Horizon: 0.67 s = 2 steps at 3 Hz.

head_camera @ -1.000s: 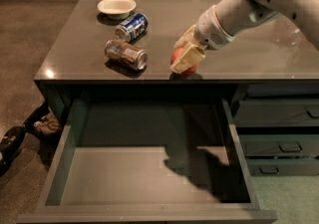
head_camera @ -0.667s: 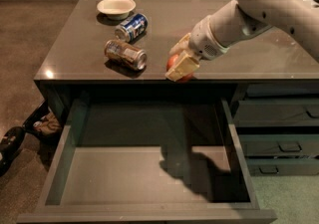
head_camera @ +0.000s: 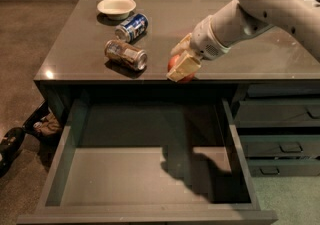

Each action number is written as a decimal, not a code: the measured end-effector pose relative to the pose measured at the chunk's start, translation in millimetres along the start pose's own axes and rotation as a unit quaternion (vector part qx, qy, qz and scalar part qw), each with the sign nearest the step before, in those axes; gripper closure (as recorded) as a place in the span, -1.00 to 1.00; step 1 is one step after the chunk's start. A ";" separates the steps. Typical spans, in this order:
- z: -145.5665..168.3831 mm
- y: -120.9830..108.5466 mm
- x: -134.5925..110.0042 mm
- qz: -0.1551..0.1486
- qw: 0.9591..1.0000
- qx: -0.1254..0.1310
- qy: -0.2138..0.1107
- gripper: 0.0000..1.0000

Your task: Pick apple from top drawer and place on counter

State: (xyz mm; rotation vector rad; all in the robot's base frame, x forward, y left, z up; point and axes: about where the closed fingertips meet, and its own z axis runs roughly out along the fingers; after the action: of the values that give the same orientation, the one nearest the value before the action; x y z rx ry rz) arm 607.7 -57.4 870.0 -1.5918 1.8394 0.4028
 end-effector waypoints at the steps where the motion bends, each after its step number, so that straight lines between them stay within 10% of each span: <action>1: -1.3 -17.4 4.0 0.004 1.000 0.006 -0.006 1.00; 2: 0.5 -44.5 12.9 0.015 1.000 0.012 -0.013 1.00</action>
Offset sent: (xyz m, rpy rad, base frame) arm 0.0752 -0.0380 -0.0059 0.0559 -0.0072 -0.0679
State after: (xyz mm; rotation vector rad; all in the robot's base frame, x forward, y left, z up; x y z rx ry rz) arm 650.0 -76.2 869.5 -1.5379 1.8439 0.4113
